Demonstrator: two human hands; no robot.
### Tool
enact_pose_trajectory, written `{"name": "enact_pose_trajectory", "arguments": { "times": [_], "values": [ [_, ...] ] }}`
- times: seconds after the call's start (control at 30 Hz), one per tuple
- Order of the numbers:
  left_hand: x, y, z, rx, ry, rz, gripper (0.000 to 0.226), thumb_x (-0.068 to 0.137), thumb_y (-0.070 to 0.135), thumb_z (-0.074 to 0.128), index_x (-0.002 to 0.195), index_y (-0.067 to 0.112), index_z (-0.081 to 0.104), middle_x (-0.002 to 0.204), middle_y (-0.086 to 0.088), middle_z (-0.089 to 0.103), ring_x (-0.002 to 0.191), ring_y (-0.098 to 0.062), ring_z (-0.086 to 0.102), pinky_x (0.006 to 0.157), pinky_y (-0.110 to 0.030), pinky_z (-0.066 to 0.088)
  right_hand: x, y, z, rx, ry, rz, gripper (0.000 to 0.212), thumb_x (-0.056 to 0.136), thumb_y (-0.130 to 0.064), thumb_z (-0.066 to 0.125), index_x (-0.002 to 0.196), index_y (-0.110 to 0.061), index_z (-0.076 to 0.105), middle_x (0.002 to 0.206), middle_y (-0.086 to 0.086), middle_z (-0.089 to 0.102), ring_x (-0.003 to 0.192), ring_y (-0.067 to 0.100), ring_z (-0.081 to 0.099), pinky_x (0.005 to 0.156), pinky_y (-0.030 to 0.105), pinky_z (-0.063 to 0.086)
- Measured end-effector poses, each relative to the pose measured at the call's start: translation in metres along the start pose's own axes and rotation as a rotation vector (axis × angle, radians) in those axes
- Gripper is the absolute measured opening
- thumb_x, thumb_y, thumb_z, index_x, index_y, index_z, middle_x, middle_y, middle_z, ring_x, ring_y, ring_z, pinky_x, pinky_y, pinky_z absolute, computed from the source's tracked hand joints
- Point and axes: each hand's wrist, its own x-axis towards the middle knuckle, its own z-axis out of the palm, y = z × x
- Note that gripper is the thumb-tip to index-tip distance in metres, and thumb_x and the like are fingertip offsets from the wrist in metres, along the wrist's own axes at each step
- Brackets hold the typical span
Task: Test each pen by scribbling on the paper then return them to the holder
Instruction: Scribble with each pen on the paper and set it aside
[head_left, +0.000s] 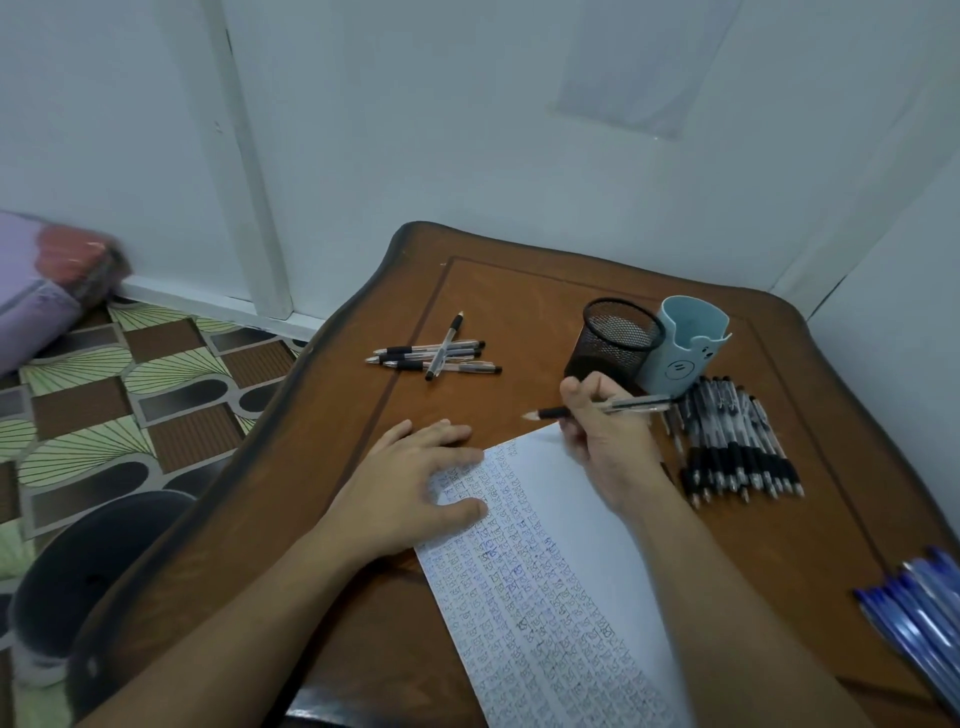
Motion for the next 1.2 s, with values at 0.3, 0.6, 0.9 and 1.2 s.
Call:
{"name": "enact_pose_trajectory", "arguments": {
  "times": [0.3, 0.6, 0.9, 1.2],
  "values": [
    [0.001, -0.004, 0.005, -0.02, 0.059, 0.008, 0.07, 0.071, 0.075, 0.038, 0.13, 0.042, 0.056, 0.149, 0.023, 0.036, 0.139, 0.009, 0.019, 0.117, -0.028, 0.002, 0.01, 0.015, 0.007, -0.233, -0.141, 0.005, 0.03, 0.078, -0.029, 0.08, 0.06, -0.025, 0.056, 0.06, 0.0, 0.059, 0.062, 0.015, 0.06, 0.059, 0.028, 0.05],
    [0.002, -0.001, 0.005, 0.009, 0.071, 0.006, 0.072, 0.068, 0.076, 0.036, 0.128, 0.042, 0.056, 0.146, 0.022, 0.039, 0.139, 0.006, 0.022, 0.113, -0.024, 0.0, 0.009, 0.022, 0.012, -0.333, -0.074, -0.026, 0.052, 0.086, 0.006, 0.065, 0.051, -0.02, 0.037, 0.055, 0.003, 0.033, 0.059, 0.019, 0.041, 0.056, 0.027, 0.048],
    [0.002, 0.001, 0.005, 0.016, 0.086, 0.006, 0.072, 0.067, 0.074, 0.036, 0.128, 0.041, 0.057, 0.145, 0.02, 0.041, 0.138, 0.002, 0.026, 0.113, -0.026, 0.003, 0.008, 0.024, 0.011, -0.321, -0.117, -0.037, 0.042, 0.086, 0.008, 0.065, 0.058, -0.006, 0.037, 0.058, 0.007, 0.032, 0.053, 0.011, 0.042, 0.053, 0.024, 0.048],
    [0.002, 0.001, 0.005, 0.016, 0.085, 0.002, 0.072, 0.067, 0.074, 0.036, 0.127, 0.041, 0.057, 0.144, 0.021, 0.041, 0.137, 0.003, 0.025, 0.114, -0.028, 0.004, 0.01, 0.022, 0.011, -0.308, -0.1, -0.025, 0.052, 0.085, 0.009, 0.063, 0.051, -0.02, 0.036, 0.055, 0.002, 0.031, 0.053, 0.013, 0.04, 0.051, 0.028, 0.047]
  ]
}}
